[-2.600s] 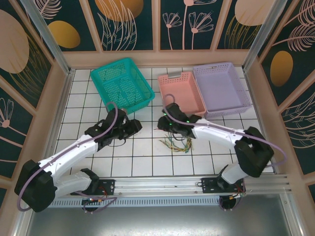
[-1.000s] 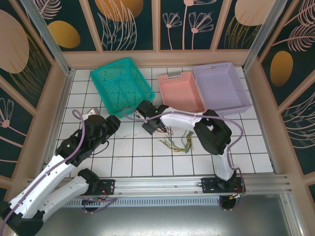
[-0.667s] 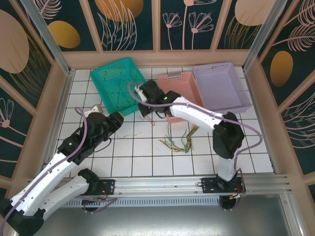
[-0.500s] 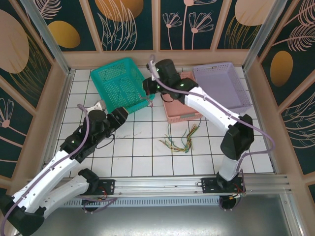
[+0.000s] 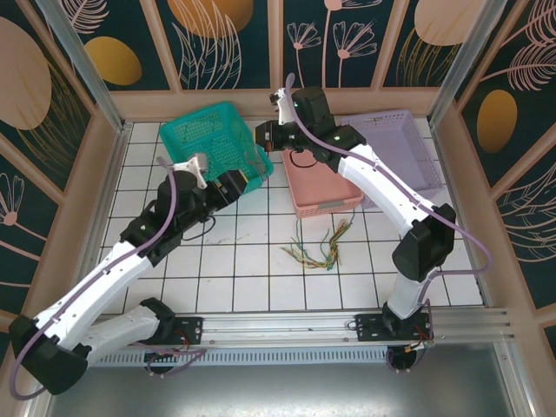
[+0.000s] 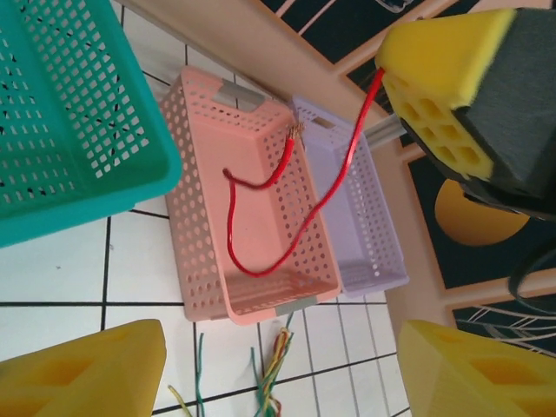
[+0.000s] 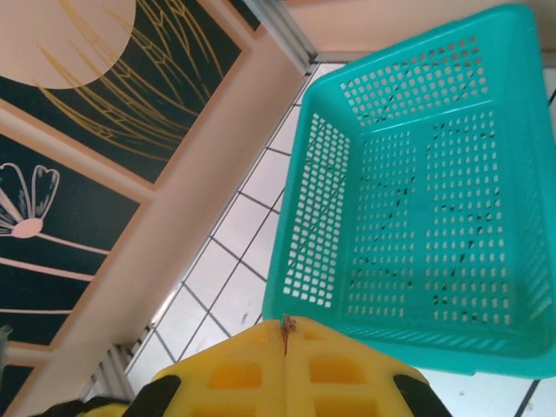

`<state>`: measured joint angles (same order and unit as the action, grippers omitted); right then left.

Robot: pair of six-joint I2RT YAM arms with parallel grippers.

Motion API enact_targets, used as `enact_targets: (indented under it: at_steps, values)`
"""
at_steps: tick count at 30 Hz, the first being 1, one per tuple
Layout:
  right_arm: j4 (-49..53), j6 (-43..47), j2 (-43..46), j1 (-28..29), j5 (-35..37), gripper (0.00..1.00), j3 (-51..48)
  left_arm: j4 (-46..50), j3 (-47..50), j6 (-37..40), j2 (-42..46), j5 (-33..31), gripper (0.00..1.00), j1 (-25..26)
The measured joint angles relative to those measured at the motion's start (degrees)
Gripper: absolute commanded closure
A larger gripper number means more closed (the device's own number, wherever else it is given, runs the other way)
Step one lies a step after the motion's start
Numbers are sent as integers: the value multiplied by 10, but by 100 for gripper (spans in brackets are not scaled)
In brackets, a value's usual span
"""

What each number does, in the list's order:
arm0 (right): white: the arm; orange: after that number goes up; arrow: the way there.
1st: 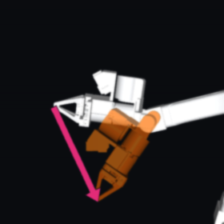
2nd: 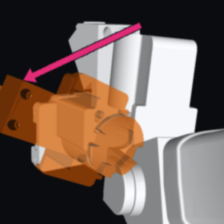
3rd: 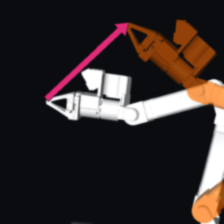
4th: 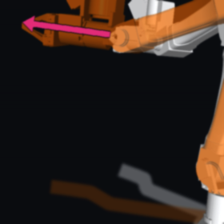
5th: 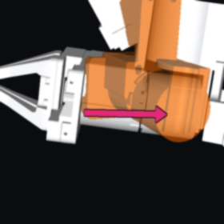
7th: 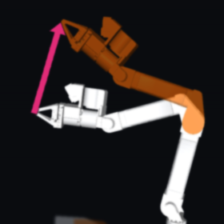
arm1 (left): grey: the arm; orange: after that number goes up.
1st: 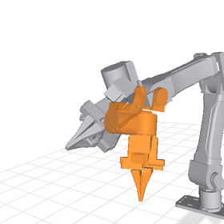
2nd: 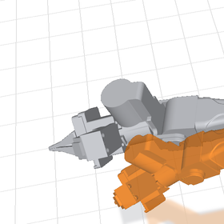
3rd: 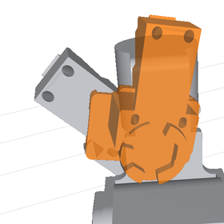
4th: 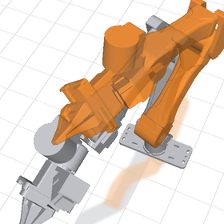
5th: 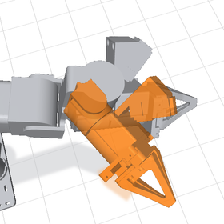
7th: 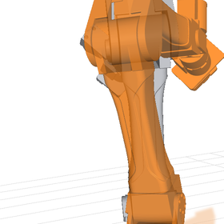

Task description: Untangle the cables

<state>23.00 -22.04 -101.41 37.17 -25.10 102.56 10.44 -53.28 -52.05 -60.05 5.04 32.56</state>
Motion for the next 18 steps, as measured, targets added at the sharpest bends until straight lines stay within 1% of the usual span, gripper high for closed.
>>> enact_targets:
  at_steps: [2, 5, 12, 14, 18]
  values:
    - [3, -5, 0, 0, -11, 100, 0, -3, -1, 11, -17, 22, 28, -29]
    - [5, -12, 0, 0, -23, 100, 0, -7, -5, 28, -37, 45, 31, -58]
    - [3, -28, 0, 0, -40, 100, -5, -24, -38, 45, -79, 94, 32, -61]
    - [3, -28, 5, 0, -40, 100, -12, -30, -38, 45, -80, 100, 38, -61]
    - [3, -38, 16, 0, -46, 100, -24, -38, -39, 52, -85, 111, 57, -61]
